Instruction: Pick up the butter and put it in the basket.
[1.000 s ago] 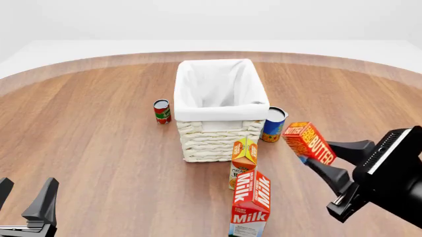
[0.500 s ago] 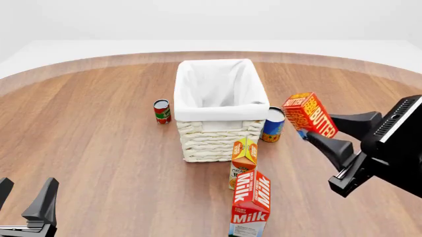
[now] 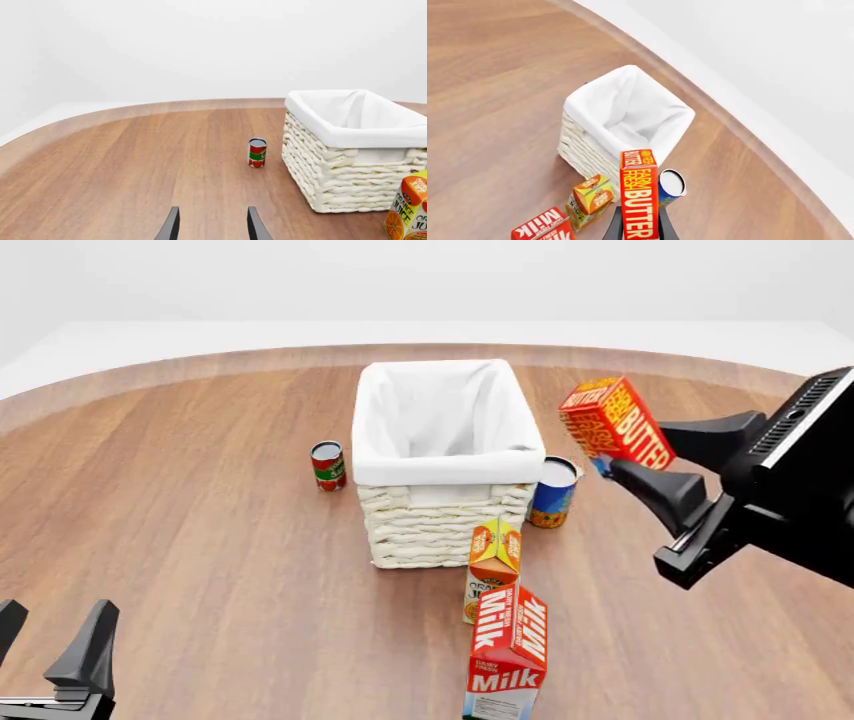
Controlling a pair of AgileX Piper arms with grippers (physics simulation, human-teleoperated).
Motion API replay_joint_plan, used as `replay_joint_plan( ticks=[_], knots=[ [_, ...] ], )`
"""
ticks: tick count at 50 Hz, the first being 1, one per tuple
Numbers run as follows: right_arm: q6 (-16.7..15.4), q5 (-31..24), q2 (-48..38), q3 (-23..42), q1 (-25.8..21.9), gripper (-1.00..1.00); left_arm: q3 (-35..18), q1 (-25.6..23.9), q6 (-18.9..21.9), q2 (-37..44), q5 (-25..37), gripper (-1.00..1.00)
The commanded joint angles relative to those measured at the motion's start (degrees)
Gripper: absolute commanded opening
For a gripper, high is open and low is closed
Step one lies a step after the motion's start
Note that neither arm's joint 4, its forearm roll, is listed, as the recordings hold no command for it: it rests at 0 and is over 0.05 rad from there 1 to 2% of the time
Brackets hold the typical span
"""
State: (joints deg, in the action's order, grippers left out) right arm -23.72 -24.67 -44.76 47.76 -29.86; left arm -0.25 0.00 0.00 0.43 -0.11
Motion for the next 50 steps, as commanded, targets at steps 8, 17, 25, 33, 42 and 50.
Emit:
replay_joint_plan(
  ticks=[8,17,25,33,42,50],
  knots=[
    [-0.67,-1.73,-0.60,6.20,-0.46,-1.00,0.00,0.00,0.00,0.00,0.00,1.00],
    [-1.00,-3.26,-1.07,8.45,-1.38,-1.00,0.00,0.00,0.00,0.00,0.00,1.00],
    [-1.75,-2.15,-3.75,10.51,-1.42,-1.00,0.00,0.00,0.00,0.00,0.00,1.00],
    [-2.12,-1.84,-6.24,13.45,-1.67,-1.00,0.00,0.00,0.00,0.00,0.00,1.00],
    [-2.86,-0.70,-8.80,15.03,-1.01,-1.00,0.00,0.00,0.00,0.00,0.00,1.00],
    [-3.35,0.91,-12.86,18.26,-0.25,-1.00,0.00,0.00,0.00,0.00,0.00,1.00]
  ],
)
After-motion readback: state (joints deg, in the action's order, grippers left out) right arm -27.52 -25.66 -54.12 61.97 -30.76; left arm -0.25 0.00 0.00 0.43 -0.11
